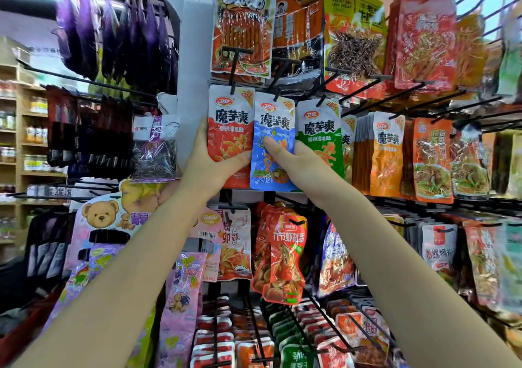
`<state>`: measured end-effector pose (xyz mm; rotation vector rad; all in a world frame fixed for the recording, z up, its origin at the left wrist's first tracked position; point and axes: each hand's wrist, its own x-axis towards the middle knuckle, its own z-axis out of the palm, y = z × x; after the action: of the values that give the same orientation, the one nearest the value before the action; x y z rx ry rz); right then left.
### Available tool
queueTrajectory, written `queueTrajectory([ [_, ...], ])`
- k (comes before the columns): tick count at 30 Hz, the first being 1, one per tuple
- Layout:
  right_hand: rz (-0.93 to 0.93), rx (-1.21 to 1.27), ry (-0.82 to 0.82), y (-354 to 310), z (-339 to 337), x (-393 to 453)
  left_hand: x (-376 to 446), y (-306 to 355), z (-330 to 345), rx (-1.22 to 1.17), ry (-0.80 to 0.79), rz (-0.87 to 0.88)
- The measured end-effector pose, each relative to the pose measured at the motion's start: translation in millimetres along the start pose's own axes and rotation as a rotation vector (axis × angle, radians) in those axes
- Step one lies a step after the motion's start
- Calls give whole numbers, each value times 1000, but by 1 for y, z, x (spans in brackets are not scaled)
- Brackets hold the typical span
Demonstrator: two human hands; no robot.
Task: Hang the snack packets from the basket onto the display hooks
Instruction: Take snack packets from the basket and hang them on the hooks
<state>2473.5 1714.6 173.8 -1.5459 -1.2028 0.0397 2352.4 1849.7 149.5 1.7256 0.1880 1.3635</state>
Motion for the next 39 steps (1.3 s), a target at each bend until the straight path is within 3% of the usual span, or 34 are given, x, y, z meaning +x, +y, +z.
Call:
queueTrajectory([
  [12, -89, -20, 6, -2, -12, -7, -2, 4, -6, -118, -35, -46],
  [22, -197, -430, 257, -3, -13, -18, -5, 2, -6, -161, -48, -12],
  [26, -263, -517, 275, -1, -11, -21, -13, 6, -6, -142, -10, 0],
  [31, -295, -663, 310, 0, -14, -24, -25, 12, -12, 185, 100, 18],
  [36, -321, -702, 302, 3, -12, -20, -40, 20, -3, 512, 166, 291],
  [39, -336, -633, 274, 4, -15, -17, -39, 15, -1, 485, 102, 240],
])
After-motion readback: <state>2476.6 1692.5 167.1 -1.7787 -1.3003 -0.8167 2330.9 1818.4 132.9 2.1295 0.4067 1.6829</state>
